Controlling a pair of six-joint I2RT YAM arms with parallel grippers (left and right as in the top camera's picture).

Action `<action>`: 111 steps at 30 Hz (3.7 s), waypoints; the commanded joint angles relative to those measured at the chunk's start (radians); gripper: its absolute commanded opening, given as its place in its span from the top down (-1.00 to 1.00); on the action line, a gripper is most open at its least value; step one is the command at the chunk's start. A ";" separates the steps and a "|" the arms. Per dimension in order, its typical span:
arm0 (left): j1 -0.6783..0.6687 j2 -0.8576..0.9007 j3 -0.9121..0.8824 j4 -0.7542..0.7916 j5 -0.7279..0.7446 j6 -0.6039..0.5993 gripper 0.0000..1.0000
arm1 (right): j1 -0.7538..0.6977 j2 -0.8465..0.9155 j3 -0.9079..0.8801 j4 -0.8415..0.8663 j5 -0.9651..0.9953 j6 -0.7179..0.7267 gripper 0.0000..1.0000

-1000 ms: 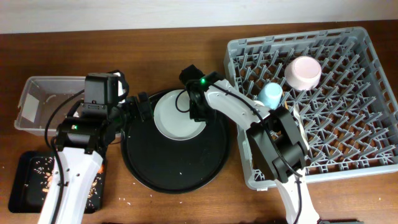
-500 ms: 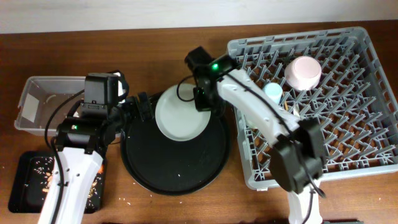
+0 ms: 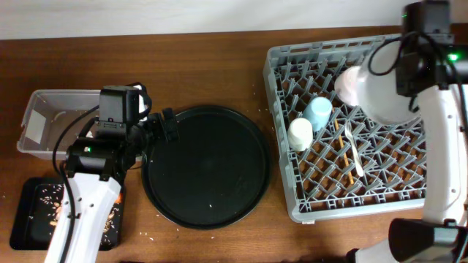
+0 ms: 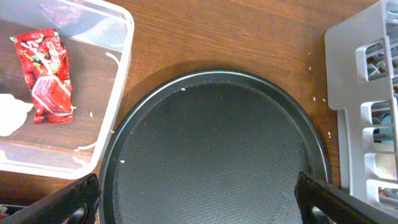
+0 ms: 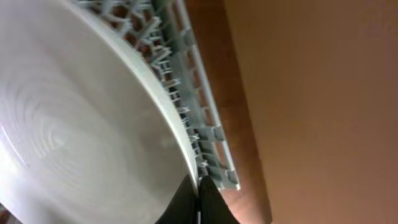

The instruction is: Sort waste into correct bins and load items into the dishwasher rack

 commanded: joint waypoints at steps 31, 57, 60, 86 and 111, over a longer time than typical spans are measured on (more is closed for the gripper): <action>0.002 -0.008 0.015 0.002 -0.014 0.001 -0.99 | 0.001 -0.064 -0.078 0.128 -0.946 0.071 -0.97; 0.002 -0.008 0.015 0.002 -0.014 0.001 -0.99 | 0.034 -0.578 -0.080 0.128 -0.943 0.071 -0.97; 0.002 -0.008 0.015 0.002 -0.014 0.001 -0.99 | 0.132 -0.834 -0.134 0.132 -0.921 0.066 -0.97; 0.002 -0.008 0.015 0.002 -0.014 0.001 -0.99 | 0.151 -1.684 -1.941 1.226 -0.657 0.119 -0.97; 0.002 -0.147 0.014 -0.001 -0.014 0.001 -0.98 | 0.151 -1.683 -1.941 1.226 -0.658 0.119 -0.97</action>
